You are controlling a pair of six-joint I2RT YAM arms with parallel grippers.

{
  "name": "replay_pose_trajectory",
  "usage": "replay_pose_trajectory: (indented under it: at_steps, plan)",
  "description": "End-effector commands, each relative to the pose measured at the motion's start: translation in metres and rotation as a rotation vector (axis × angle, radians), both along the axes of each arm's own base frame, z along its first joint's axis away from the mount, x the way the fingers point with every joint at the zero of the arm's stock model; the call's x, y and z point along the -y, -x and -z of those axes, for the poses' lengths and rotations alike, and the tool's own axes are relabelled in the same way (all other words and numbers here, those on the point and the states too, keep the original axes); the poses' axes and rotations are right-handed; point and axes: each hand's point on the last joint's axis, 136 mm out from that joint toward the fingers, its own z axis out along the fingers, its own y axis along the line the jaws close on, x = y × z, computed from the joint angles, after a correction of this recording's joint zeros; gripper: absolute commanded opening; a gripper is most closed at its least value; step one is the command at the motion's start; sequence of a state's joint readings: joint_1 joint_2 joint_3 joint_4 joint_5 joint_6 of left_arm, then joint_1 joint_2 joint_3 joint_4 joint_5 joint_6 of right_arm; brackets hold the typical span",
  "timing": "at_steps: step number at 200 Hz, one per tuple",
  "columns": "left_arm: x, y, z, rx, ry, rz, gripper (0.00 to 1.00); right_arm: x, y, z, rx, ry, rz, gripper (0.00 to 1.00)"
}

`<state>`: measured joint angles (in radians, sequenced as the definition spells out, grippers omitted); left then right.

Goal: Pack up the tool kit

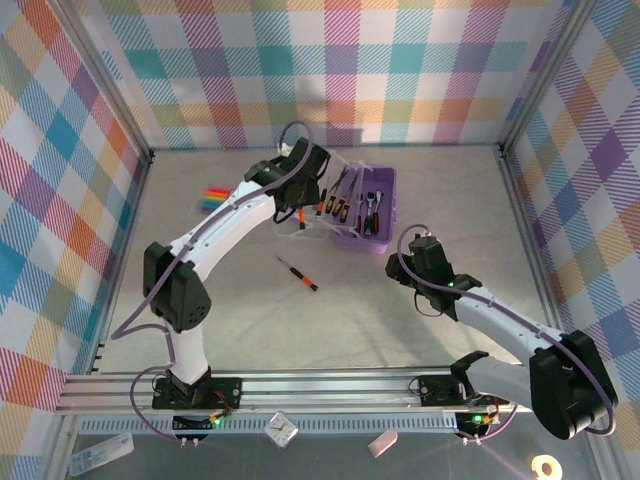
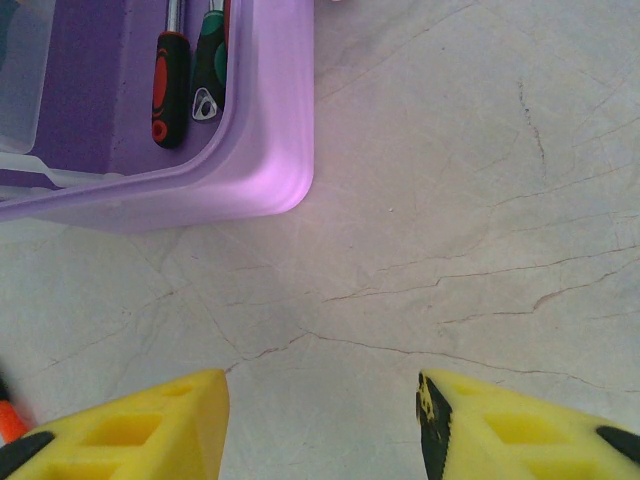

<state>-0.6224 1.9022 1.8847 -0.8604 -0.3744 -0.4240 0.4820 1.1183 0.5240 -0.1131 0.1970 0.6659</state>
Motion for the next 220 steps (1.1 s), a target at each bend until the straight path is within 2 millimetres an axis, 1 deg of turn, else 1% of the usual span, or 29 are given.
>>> replay_pose_trajectory:
  at_steps: [1, 29, 51, 94, 110, 153, 169, 200, 220]
  plan:
    - [0.008, -0.021, 0.002, -0.002, -0.052, 0.084, 0.09, -0.005, -0.005, -0.007, 0.019, -0.013, -0.015, 0.53]
    - [0.019, -0.045, 0.004, 0.015, -0.052, 0.112, 0.08, -0.004, -0.004, -0.008, 0.019, -0.011, -0.015, 0.53]
    - [0.027, -0.060, 0.011, 0.036, -0.063, 0.119, 0.08, -0.005, -0.004, -0.009, 0.023, -0.016, -0.016, 0.53]
    - [0.030, -0.076, 0.029, 0.019, -0.094, 0.120, 0.08, -0.004, -0.004, -0.008, 0.025, -0.012, -0.016, 0.53]
    - [0.028, -0.081, 0.033, 0.014, -0.092, 0.114, 0.08, -0.004, -0.004, -0.008, 0.023, -0.011, -0.016, 0.53]
    - [0.025, -0.086, 0.052, -0.030, -0.090, 0.118, 0.10, -0.005, -0.005, -0.005, 0.014, -0.004, -0.017, 0.54]
    - [0.026, -0.086, 0.056, -0.039, -0.085, 0.121, 0.12, -0.004, -0.006, -0.005, 0.015, -0.002, -0.012, 0.54]
    - [0.028, -0.086, 0.050, -0.033, -0.072, 0.133, 0.17, -0.003, -0.006, -0.005, 0.015, 0.002, -0.009, 0.54]
    - [0.029, -0.085, 0.041, -0.024, -0.063, 0.140, 0.19, -0.003, -0.006, -0.004, 0.014, 0.002, -0.010, 0.54]
